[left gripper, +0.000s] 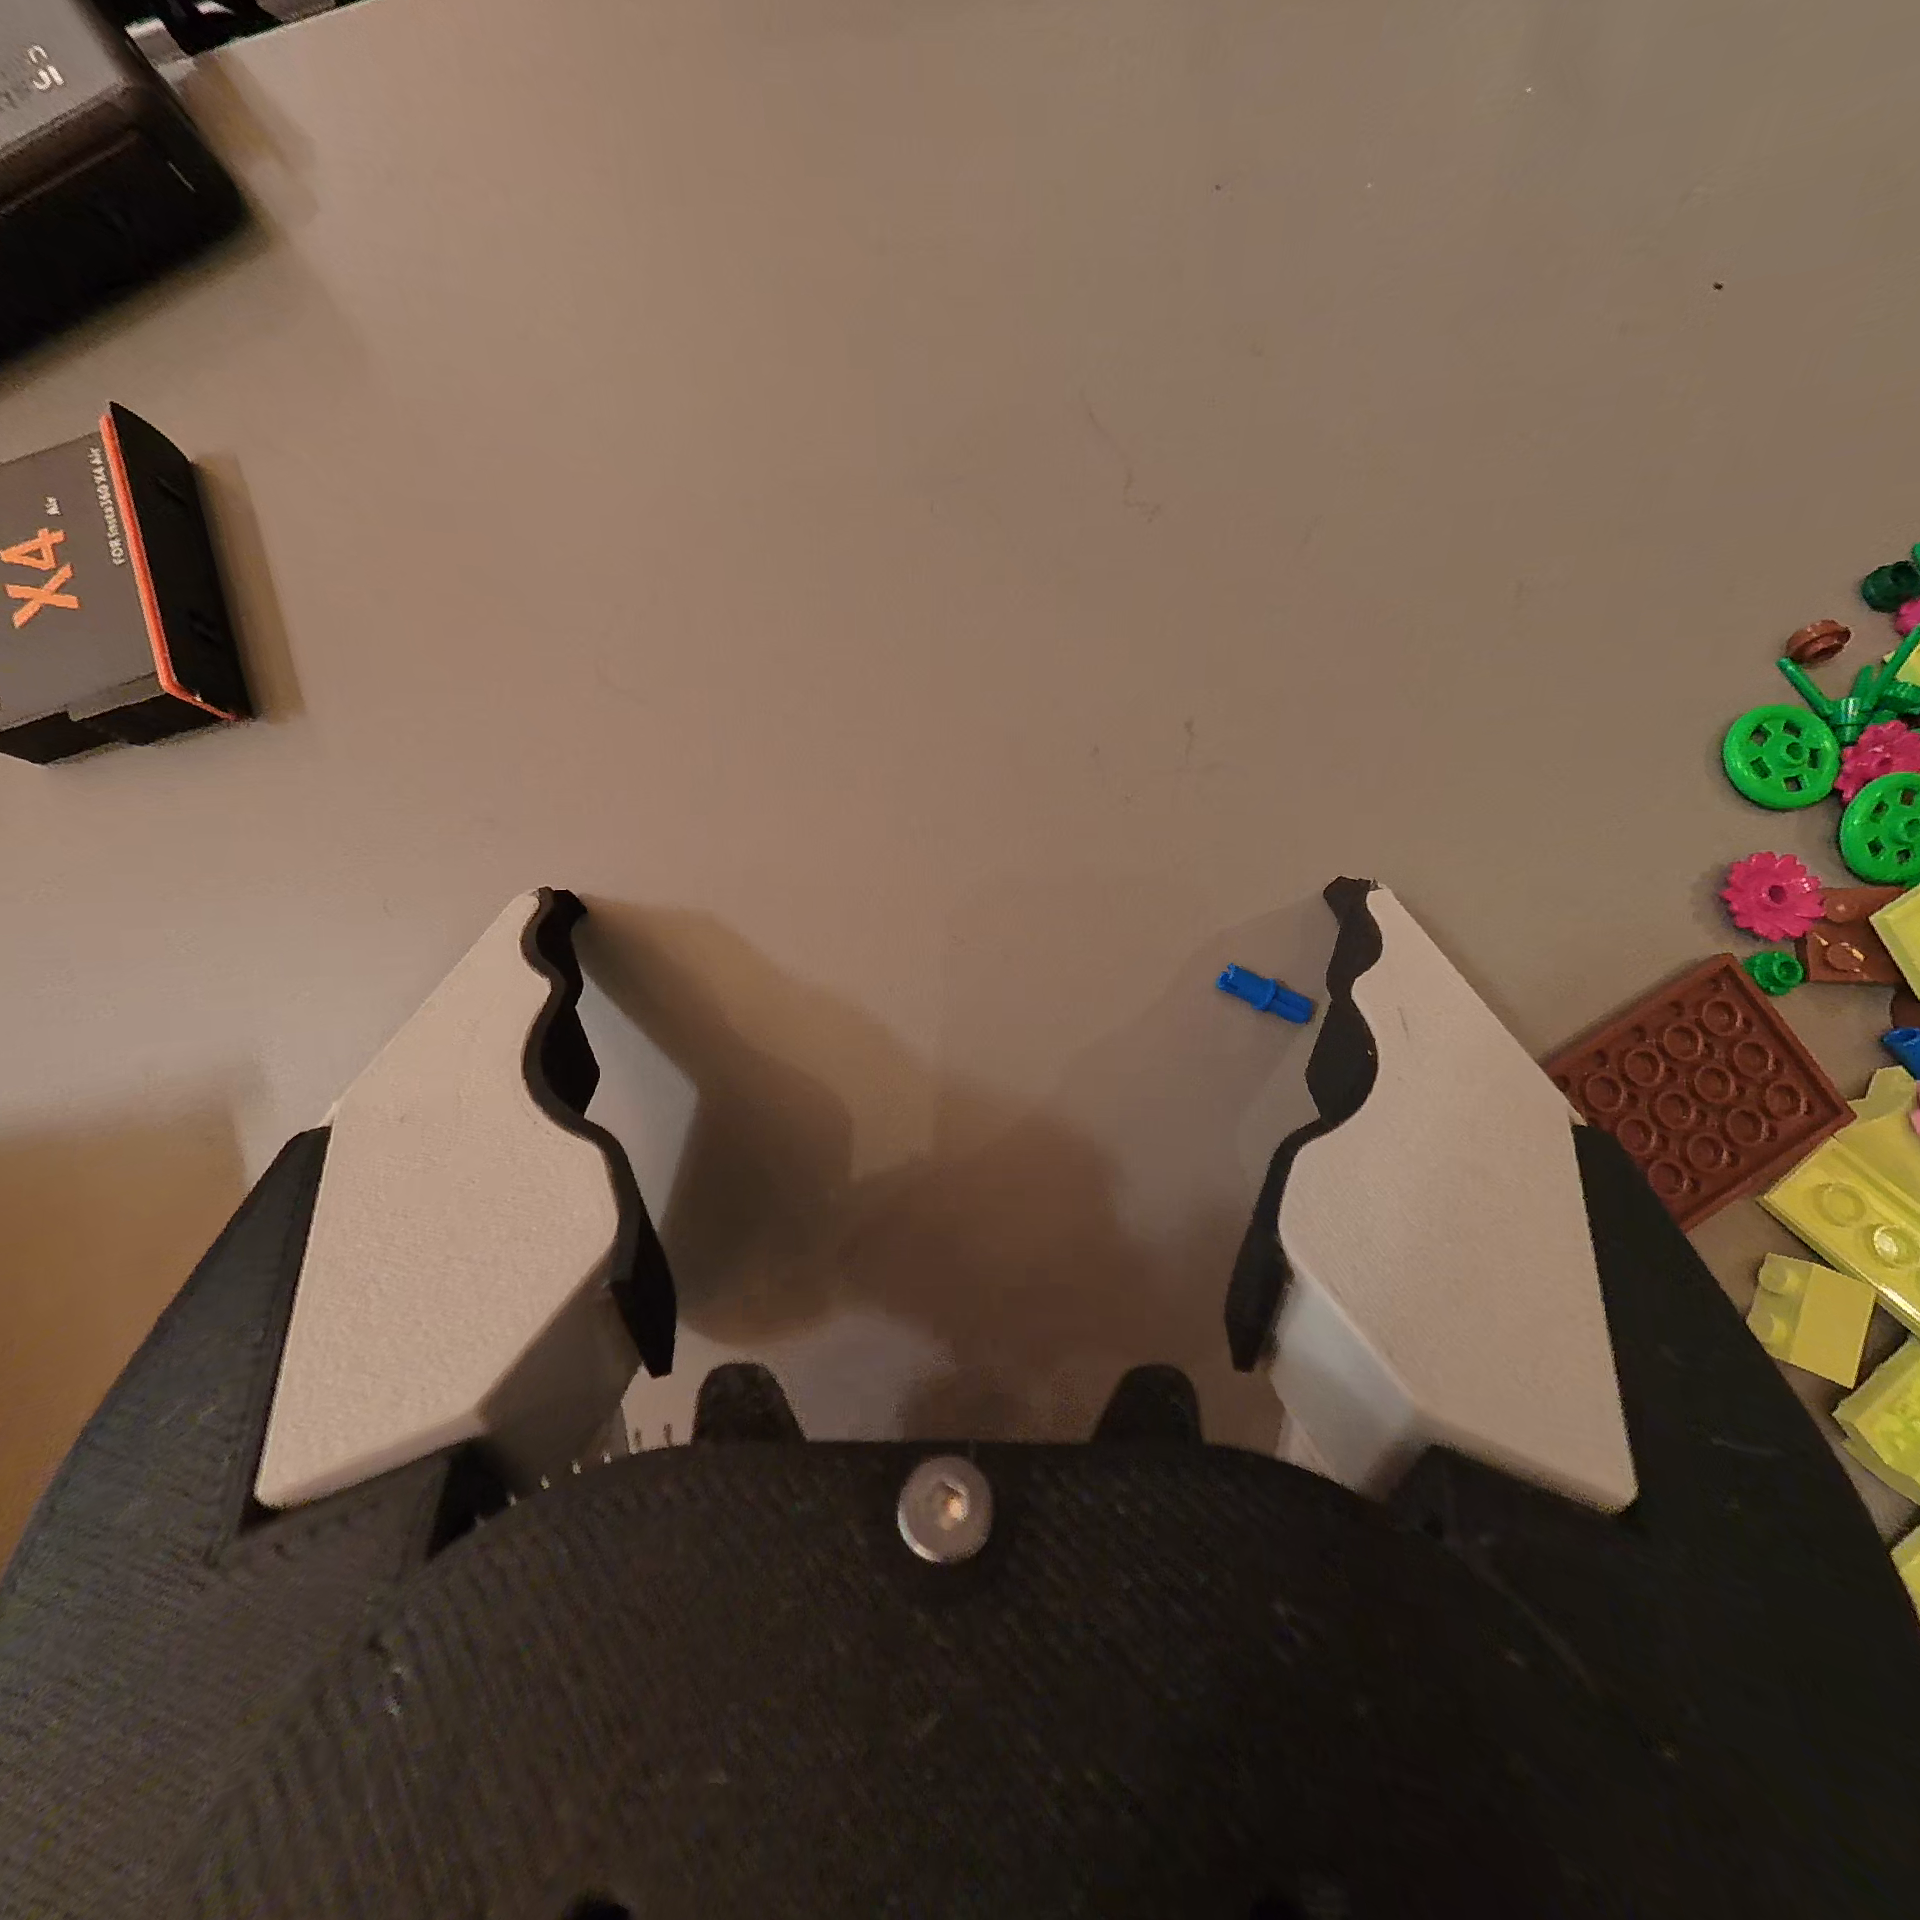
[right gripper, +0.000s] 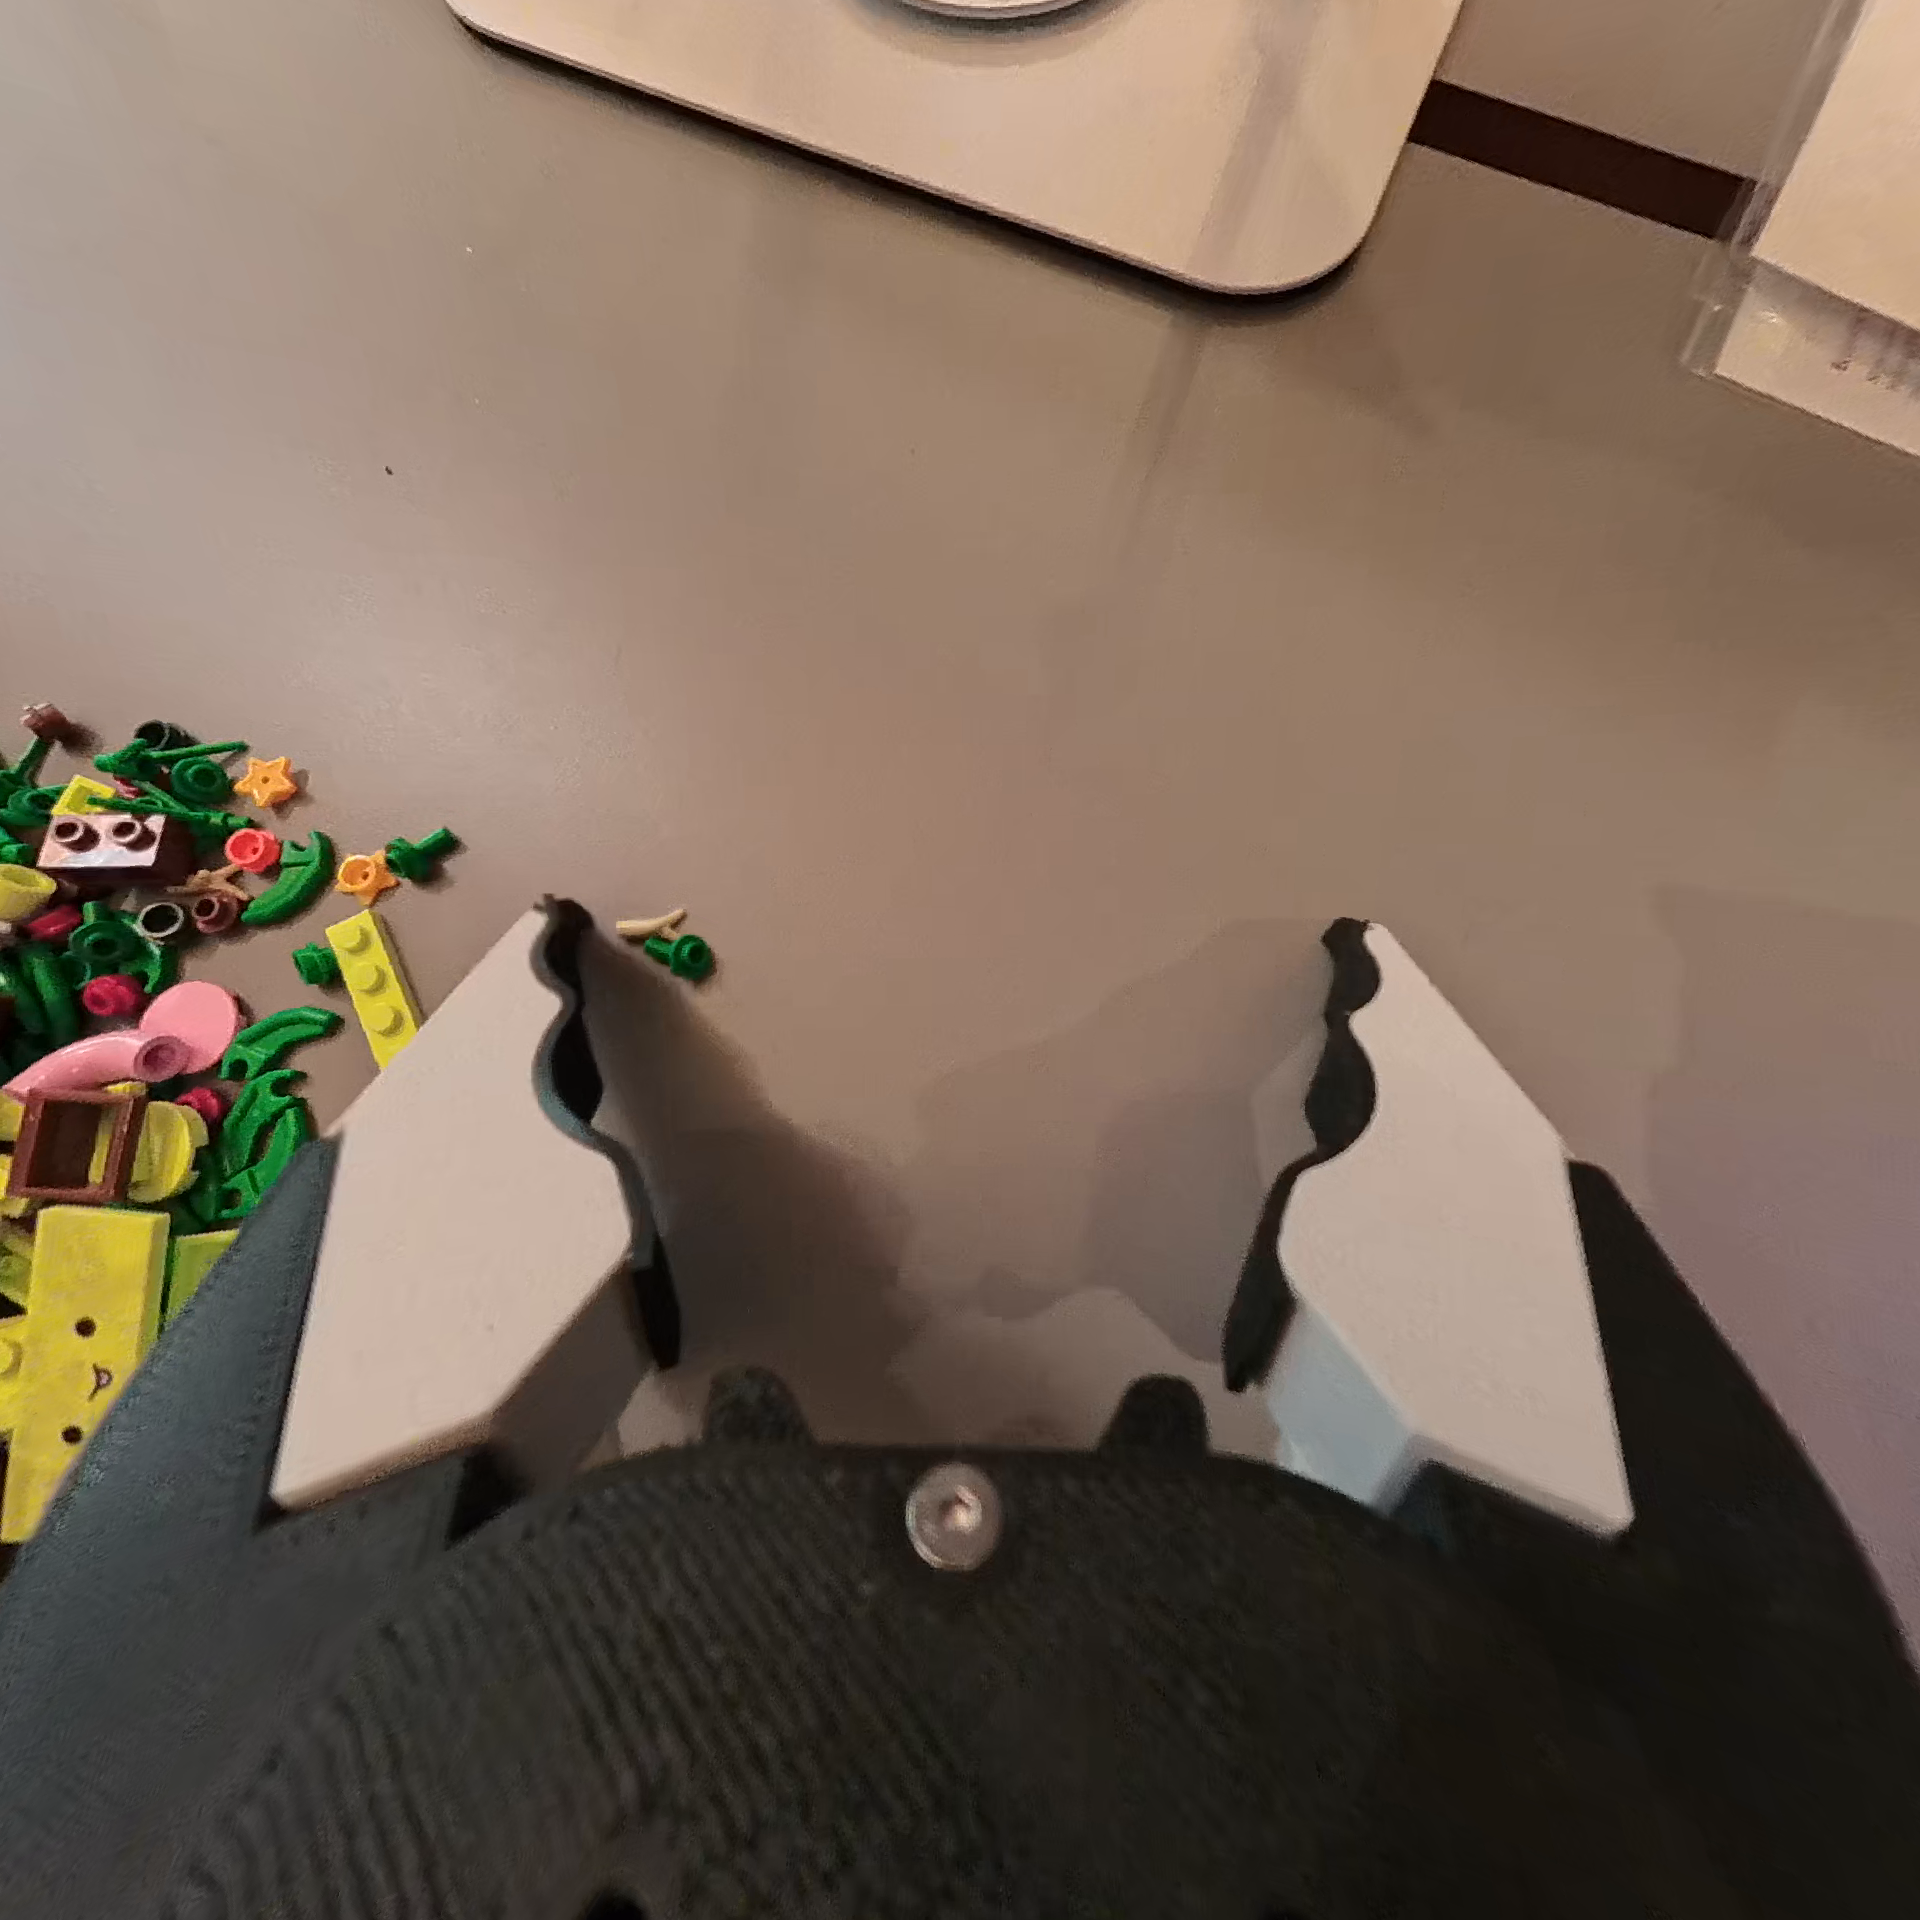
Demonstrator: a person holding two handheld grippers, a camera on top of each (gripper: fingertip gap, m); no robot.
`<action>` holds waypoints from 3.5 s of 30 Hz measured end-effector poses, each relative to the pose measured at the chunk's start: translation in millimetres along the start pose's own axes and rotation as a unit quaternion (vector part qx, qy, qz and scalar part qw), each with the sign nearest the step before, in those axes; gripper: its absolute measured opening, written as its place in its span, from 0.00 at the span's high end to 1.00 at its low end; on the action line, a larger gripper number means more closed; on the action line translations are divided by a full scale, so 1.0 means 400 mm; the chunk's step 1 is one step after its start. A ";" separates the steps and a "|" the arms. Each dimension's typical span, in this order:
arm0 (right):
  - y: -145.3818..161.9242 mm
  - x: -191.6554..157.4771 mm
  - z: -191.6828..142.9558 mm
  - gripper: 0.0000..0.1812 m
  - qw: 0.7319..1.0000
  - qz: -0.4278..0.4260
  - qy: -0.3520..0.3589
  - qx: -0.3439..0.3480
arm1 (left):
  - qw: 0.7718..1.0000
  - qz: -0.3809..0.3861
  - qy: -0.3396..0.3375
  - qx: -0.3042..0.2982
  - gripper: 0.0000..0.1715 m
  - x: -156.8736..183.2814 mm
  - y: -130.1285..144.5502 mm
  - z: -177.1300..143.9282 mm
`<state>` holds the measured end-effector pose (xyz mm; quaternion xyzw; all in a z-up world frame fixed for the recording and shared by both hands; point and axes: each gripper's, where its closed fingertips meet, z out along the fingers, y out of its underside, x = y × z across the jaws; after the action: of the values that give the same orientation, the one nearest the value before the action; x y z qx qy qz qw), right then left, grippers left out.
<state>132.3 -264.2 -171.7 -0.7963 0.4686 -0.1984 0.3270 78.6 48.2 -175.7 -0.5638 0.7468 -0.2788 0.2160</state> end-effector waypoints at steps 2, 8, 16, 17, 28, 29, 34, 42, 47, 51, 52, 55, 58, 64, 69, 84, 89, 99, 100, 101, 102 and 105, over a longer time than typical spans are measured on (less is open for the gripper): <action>0.000 0.000 0.001 0.23 1.000 -0.001 -0.001 0.000 | 1.000 0.000 0.000 0.000 0.18 0.000 0.000 0.000; -0.001 0.000 0.006 0.20 1.000 -0.004 -0.004 -0.004 | 1.000 0.001 0.003 -0.007 0.13 -0.008 -0.011 0.016; -0.061 0.057 -0.075 0.46 0.989 -0.090 0.084 0.080 | 0.978 0.048 -0.030 0.200 0.44 -0.023 -0.150 -0.125; -0.069 0.033 -0.091 0.43 0.987 -0.110 0.071 0.096 | 0.974 0.057 -0.016 0.220 0.52 -0.009 -0.156 -0.152; -0.123 -0.274 -0.172 0.88 0.962 -0.147 -0.139 0.184 | 0.946 0.135 -0.115 0.273 1.00 0.005 -0.170 -0.227; -0.120 -0.287 -0.177 0.94 0.959 -0.157 -0.146 0.186 | 0.947 0.139 -0.112 0.266 1.00 0.015 -0.169 -0.223; -0.127 -0.327 -0.222 1.00 0.944 -0.189 -0.151 0.223 | 0.952 0.136 -0.108 0.252 1.00 0.040 -0.161 -0.213; -0.103 -0.444 -0.307 0.99 0.906 -0.212 -0.262 0.257 | 0.925 0.128 -0.010 0.357 0.91 0.127 -0.179 -0.381; -0.078 -0.525 -0.374 0.73 0.869 -0.224 -0.344 0.277 | 0.852 0.225 0.345 0.323 0.53 0.349 0.031 -0.533; -0.050 -0.581 -0.418 0.60 0.840 -0.236 -0.385 0.301 | 0.827 0.178 0.446 0.291 0.41 0.387 0.135 -0.573; -0.036 -0.595 -0.423 0.60 0.836 -0.243 -0.391 0.299 | 0.830 0.180 0.447 0.279 0.43 0.393 0.153 -0.560; 0.016 -0.634 -0.418 0.63 0.830 -0.271 -0.408 0.268 | 0.852 0.203 0.424 0.230 0.46 0.412 0.190 -0.497; 0.075 -0.669 -0.418 0.63 0.815 -0.308 -0.427 0.241 | 0.853 0.183 0.443 0.209 0.39 0.429 0.188 -0.486; 0.126 -0.713 -0.448 0.60 0.785 -0.350 -0.456 0.233 | 0.863 0.191 0.425 0.195 0.37 0.440 0.207 -0.445; 0.152 -0.724 -0.402 0.62 0.798 -0.368 -0.436 0.197 | 0.830 0.180 0.453 0.271 0.51 0.444 0.182 -0.504; 0.126 -0.688 -0.331 0.80 0.845 -0.361 -0.351 0.180 | 0.846 0.120 0.494 0.162 0.44 0.463 0.208 -0.458; 0.128 -0.675 -0.310 0.82 0.854 -0.365 -0.329 0.171 | 0.845 0.101 0.498 0.168 0.45 0.453 0.198 -0.460; 0.102 -0.656 -0.330 0.87 0.854 -0.363 -0.316 0.198 | 0.844 0.125 0.450 0.263 0.47 0.398 0.165 -0.491; 0.098 -0.655 -0.337 0.87 0.853 -0.361 -0.319 0.203 | 0.846 0.117 0.450 0.261 0.49 0.390 0.163 -0.489; 0.096 -0.655 -0.345 0.88 0.850 -0.361 -0.322 0.209 | 0.849 0.114 0.447 0.256 0.52 0.384 0.165 -0.484; 0.094 -0.655 -0.355 0.89 0.846 -0.363 -0.326 0.216 | 0.852 0.119 0.445 0.250 0.55 0.379 0.170 -0.482; 0.113 -0.678 -0.400 0.98 0.813 -0.386 -0.368 0.234 | 0.859 0.135 0.424 0.251 0.61 0.362 0.177 -0.480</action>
<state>-125.8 -95.8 -93.0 -0.8247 -0.0933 -0.1041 0.5480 -134.0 -43.4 -79.4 -0.2108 0.7398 -0.6372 0.0480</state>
